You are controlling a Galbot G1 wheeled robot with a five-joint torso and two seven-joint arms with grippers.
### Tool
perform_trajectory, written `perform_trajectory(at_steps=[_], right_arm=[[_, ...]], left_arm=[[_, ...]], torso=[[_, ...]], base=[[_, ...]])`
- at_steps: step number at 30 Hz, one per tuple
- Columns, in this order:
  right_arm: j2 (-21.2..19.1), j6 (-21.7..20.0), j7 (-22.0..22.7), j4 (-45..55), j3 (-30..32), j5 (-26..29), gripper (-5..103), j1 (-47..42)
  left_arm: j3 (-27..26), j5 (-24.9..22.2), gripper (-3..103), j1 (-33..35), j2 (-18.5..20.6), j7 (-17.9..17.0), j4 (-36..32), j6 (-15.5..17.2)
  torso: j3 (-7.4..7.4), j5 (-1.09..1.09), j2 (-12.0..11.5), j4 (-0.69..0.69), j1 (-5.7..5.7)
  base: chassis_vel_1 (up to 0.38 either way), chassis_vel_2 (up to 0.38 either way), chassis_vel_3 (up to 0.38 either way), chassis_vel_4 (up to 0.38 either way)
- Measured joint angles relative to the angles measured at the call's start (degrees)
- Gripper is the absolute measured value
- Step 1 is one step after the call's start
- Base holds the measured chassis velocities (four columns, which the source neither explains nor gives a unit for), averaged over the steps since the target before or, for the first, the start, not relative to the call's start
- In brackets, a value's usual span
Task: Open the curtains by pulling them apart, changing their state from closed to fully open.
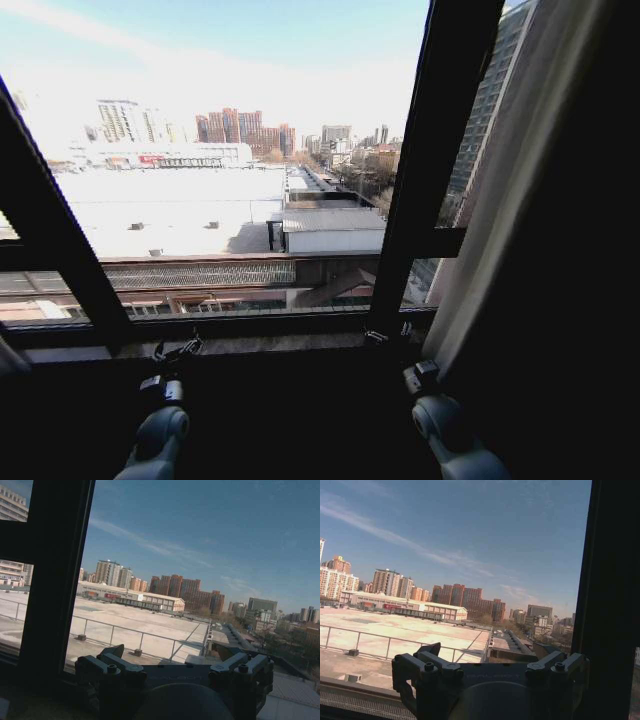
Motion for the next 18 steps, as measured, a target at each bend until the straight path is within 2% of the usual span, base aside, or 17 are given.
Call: perform_trajectory(at_steps=[4,18], right_arm=[[-0.01,0.23,-0.02,0.09,0.03,0.01,100,-0.22],[-0.32,0.55,-0.41,0.29,0.29,0.14,100,-0.77]], left_arm=[[0.00,0.00,100,0.00,0.00,0.00,0.00,0.00],[0.00,0.00,100,0.00,0.00,0.00,0.00,0.00]], torso=[[0.00,-0.05,0.00,-0.01,0.00],[-0.01,-0.03,0.00,0.00,0.00]], base=[[0.335,0.346,-0.331,-0.360],[0.359,0.355,-0.352,-0.341]])
